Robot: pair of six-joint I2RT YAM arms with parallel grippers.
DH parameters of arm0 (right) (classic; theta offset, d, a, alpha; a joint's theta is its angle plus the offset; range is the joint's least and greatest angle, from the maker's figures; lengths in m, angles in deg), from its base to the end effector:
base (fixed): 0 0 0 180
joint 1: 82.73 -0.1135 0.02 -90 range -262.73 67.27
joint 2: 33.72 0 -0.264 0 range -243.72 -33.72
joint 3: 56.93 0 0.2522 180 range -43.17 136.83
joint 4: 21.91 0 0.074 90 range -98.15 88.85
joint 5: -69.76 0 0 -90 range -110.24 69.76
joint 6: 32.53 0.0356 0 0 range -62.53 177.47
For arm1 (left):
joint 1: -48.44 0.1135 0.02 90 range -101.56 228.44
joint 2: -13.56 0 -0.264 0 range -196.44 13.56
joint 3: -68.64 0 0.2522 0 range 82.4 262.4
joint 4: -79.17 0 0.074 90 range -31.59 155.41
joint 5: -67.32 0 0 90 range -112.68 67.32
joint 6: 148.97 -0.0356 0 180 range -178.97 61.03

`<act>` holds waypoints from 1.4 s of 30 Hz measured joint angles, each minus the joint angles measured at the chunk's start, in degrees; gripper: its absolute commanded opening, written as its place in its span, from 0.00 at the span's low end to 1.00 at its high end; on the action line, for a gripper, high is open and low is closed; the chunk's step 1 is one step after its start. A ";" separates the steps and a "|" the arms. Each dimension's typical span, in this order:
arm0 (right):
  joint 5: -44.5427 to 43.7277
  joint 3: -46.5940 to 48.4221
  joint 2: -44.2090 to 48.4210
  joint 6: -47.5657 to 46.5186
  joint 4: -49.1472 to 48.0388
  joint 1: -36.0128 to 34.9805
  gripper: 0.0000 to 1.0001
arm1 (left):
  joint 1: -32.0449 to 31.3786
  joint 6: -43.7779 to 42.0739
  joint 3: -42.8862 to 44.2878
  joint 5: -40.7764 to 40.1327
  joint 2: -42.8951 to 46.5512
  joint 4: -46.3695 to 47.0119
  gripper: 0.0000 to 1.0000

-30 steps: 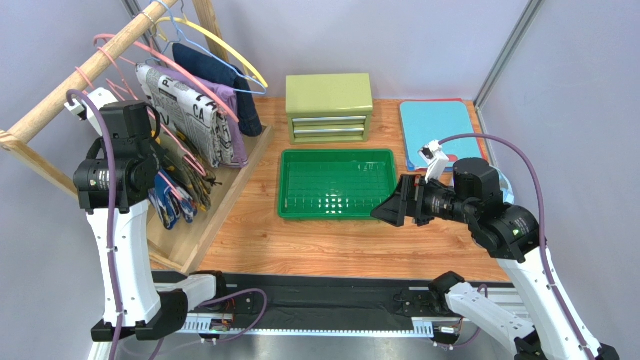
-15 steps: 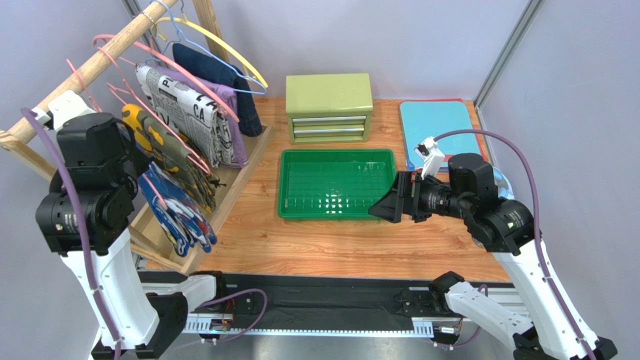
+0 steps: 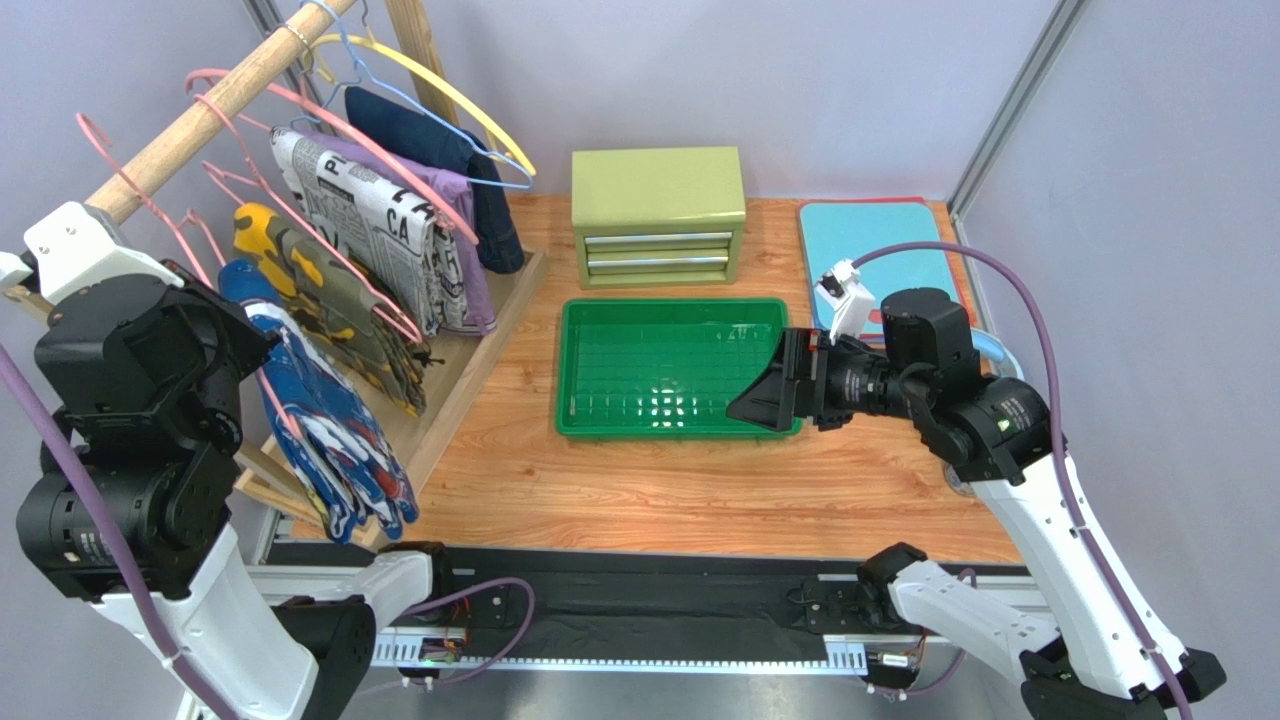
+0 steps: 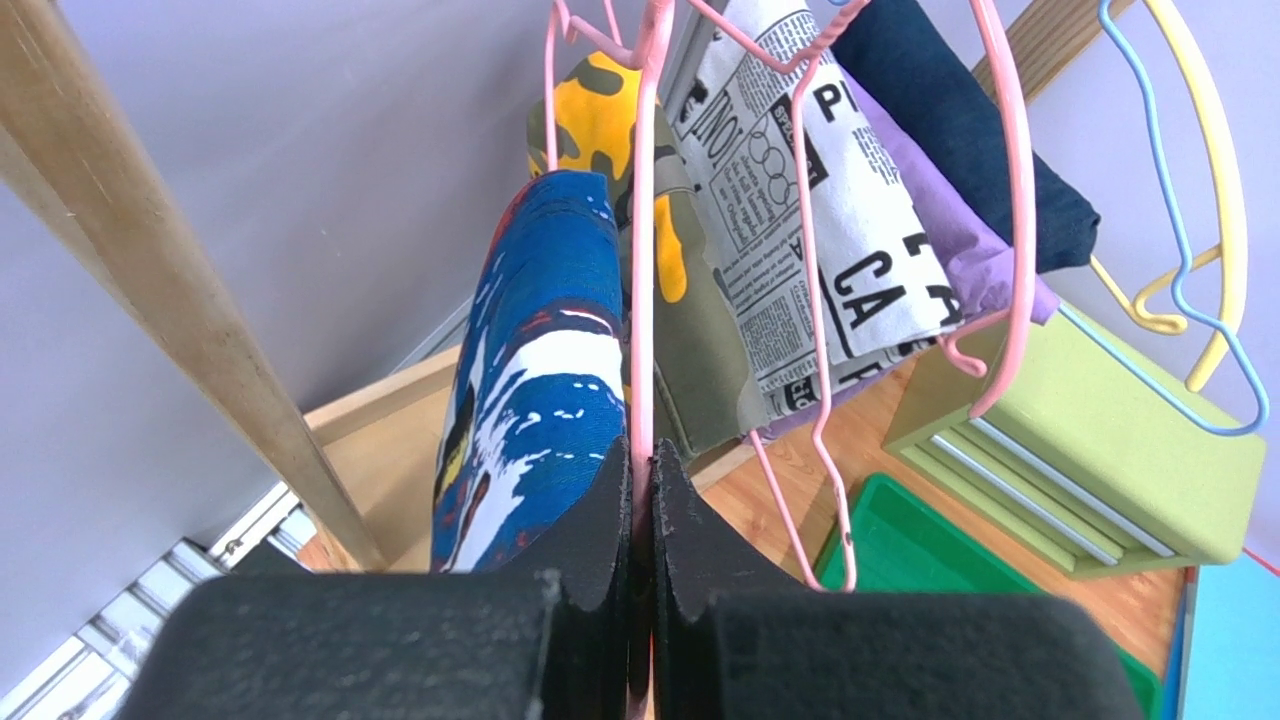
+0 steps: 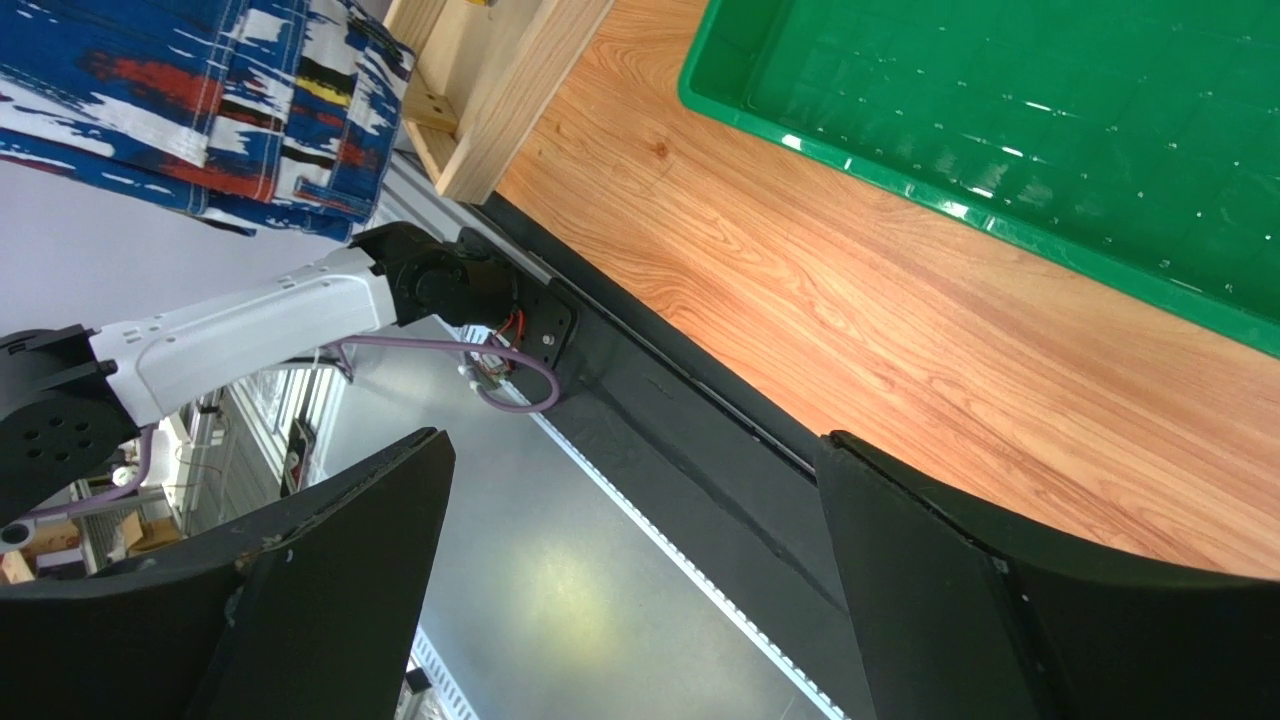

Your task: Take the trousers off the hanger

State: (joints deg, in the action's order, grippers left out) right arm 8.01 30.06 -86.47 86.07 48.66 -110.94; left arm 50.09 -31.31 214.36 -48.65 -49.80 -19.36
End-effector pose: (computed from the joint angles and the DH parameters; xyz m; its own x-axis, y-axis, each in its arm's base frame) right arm 0.1274 0.0874 0.4031 -0.8185 0.0394 -0.5731 -0.4107 0.6573 0.6318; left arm 0.0365 0.0166 0.5699 -0.0394 -0.4187 -0.9073 -0.5245 0.7815 -0.3378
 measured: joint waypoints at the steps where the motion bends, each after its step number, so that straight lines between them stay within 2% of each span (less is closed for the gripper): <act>1: 0.09 0.26 -0.13 0.00 -0.11 0.00 0.97 | 0.00 0.02 0.11 0.09 0.04 -0.02 0.00; 10: 0.87 1.07 -0.42 0.46 -1.01 0.00 0.97 | 0.00 0.55 7.41 2.05 -2.19 -0.55 0.00; 17: 1.33 1.07 -0.42 0.46 -1.27 0.00 0.97 | 0.02 1.29 8.46 2.71 0.00 -0.72 0.00; 33: 2.78 1.07 -1.66 0.46 -1.38 0.00 0.97 | -0.28 6.21 8.74 10.80 7.10 -0.76 0.00; 42: 3.80 1.07 -2.21 0.39 -1.18 -0.02 0.96 | -8.68 8.83 7.26 11.54 13.42 -0.79 0.00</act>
State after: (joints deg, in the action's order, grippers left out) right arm 11.82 31.13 -88.68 86.46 47.48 -110.96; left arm 41.41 -22.48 221.62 -37.11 -36.38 -20.15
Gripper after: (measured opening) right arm 0.963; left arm 0.017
